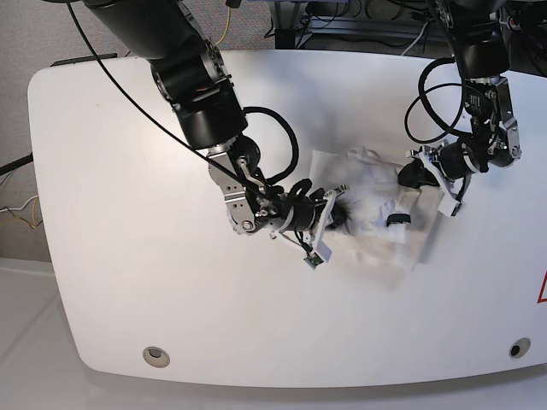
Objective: Fold the T-shirt properly
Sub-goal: 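Open the left gripper and move it back from the bundle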
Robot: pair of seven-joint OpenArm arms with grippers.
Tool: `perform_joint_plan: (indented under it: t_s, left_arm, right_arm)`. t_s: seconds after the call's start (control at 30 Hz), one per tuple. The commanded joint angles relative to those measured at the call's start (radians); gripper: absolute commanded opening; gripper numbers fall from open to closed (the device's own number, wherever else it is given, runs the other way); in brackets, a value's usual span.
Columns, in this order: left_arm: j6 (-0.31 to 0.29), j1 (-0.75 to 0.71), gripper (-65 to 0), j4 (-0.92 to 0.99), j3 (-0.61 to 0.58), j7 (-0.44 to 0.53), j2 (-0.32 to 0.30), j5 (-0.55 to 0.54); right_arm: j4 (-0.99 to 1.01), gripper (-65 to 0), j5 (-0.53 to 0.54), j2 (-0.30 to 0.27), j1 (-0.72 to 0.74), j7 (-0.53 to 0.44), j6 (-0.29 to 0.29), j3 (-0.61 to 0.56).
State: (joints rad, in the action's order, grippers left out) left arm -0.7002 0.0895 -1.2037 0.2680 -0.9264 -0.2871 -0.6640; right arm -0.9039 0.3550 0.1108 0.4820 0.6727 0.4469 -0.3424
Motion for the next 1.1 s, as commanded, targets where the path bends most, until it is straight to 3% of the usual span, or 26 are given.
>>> perform_joint_plan:
  t_s: [0.0, 0.57, 1.07]
  left_arm:
    - [0.002, 0.023, -61.8, -0.011, 0.004, 0.005, -0.025, 0.003]
    - [0.002, 0.031, -61.8, -0.014, 0.006, 0.005, -0.047, 0.002]
    - [0.002, 0.069, -61.8, -0.012, 0.006, 0.003, -0.047, 0.002]
  right_arm:
    - [-0.019, -62.1, 0.000, -0.018, 0.004, -0.005, 0.007, 0.001]
    - [-0.324, -62.1, 0.000, -0.098, -0.214, 0.061, -0.006, 0.004]
    - [-0.456, -62.1, 0.002, -0.096, -0.309, 0.063, -0.132, 0.003]
